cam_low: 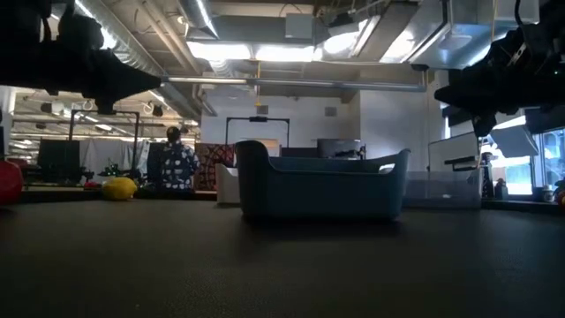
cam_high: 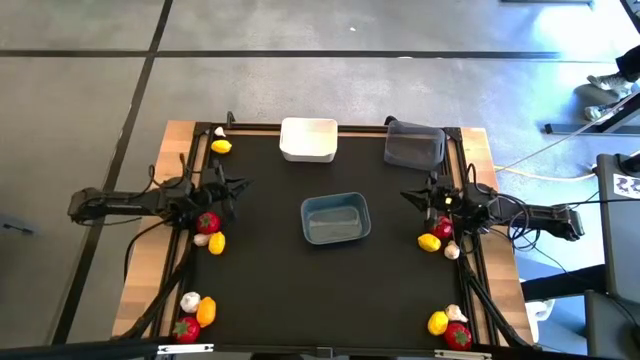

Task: Sort produce into baskets
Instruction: Put the yellow lemon into the white bin

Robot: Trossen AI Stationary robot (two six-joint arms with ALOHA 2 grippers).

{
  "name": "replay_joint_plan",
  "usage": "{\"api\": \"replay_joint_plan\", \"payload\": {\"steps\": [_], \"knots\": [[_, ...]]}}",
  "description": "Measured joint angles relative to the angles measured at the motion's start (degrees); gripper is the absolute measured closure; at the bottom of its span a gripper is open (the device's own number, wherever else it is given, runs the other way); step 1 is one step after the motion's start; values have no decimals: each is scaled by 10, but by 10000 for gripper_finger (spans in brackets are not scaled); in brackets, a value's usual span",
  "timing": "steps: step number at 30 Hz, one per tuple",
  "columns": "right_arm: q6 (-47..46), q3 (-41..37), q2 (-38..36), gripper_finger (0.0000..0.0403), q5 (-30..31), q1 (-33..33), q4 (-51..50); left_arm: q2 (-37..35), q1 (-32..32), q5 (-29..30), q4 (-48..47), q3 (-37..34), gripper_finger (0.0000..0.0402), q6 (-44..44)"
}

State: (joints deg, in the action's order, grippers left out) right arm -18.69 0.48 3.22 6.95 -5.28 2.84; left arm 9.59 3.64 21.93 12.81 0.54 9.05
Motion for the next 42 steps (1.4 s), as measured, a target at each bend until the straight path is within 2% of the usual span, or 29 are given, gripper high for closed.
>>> {"api": "replay_joint_plan", "payload": {"steps": [6,11,18,22,29,33,36,42], "knots": [[33,0,0,386,35,0,24,-1,16,0,5,0,398,-3],[87,0,0,386,74,0,90,0,37,15,3,0,398,-27],[233,0,2,386,90,0,208,17,96,32,-15,5,398,-47],[295,9,31,386,97,0,209,44,140,34,-32,5,398,-36],[252,14,80,386,111,0,167,88,212,56,-33,5,398,-42],[269,15,106,386,119,0,183,96,220,54,-20,5,396,-23],[267,15,114,386,106,0,196,96,219,25,-20,11,373,-59],[265,15,117,386,100,0,205,97,218,22,-87,85,276,-36]]}}
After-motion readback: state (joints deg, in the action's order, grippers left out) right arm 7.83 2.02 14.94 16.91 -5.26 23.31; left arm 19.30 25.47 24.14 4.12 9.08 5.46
